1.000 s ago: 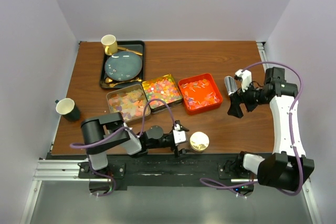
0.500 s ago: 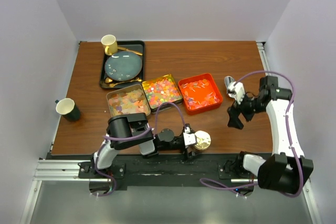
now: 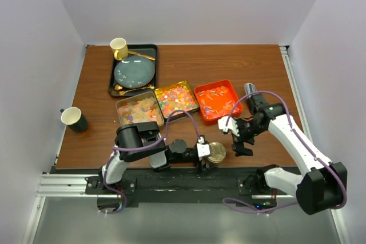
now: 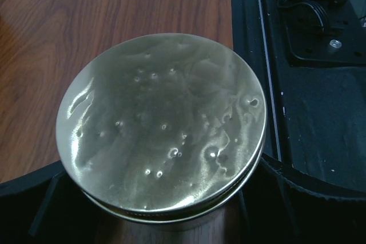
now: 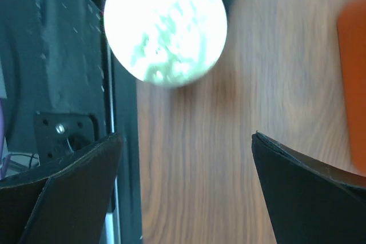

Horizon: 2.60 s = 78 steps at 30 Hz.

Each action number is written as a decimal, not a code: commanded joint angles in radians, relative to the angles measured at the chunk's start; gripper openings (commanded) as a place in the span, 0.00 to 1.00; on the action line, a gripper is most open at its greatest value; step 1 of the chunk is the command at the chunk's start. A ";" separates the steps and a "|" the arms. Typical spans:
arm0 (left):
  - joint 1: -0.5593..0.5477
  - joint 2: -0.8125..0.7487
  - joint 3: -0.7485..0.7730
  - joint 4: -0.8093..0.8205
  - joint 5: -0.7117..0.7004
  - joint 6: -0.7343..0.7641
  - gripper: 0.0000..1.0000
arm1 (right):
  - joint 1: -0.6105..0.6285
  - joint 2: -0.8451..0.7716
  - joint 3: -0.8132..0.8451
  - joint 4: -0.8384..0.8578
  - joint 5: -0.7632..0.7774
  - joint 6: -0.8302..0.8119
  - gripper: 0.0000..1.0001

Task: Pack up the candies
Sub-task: Screw the bottle lid onto the packing bottle.

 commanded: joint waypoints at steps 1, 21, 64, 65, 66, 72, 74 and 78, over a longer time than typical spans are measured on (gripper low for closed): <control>0.109 -0.028 -0.047 0.078 -0.088 0.012 0.70 | 0.134 0.045 0.067 0.108 -0.044 0.138 0.99; 0.112 0.131 -0.061 0.174 -0.143 0.143 0.60 | 0.270 0.176 0.075 0.441 -0.067 0.442 0.99; 0.110 0.127 -0.035 -0.021 -0.085 0.189 0.00 | 0.224 0.105 0.112 0.121 0.073 0.322 0.99; 0.110 0.125 -0.034 -0.027 -0.082 0.189 0.00 | 0.224 0.116 0.124 0.127 0.071 0.321 0.99; 0.110 0.125 -0.033 -0.030 -0.080 0.189 0.00 | 0.224 0.123 0.145 0.142 0.071 0.319 0.99; 0.110 0.133 -0.023 -0.050 -0.108 0.184 0.00 | 0.223 0.232 0.208 0.199 0.016 0.311 0.99; 0.110 0.128 -0.024 -0.052 -0.109 0.183 0.00 | 0.224 0.263 0.225 0.214 -0.004 0.313 0.99; 0.112 0.122 -0.024 -0.053 -0.079 0.160 0.00 | 0.226 0.335 0.256 0.229 -0.034 0.292 0.99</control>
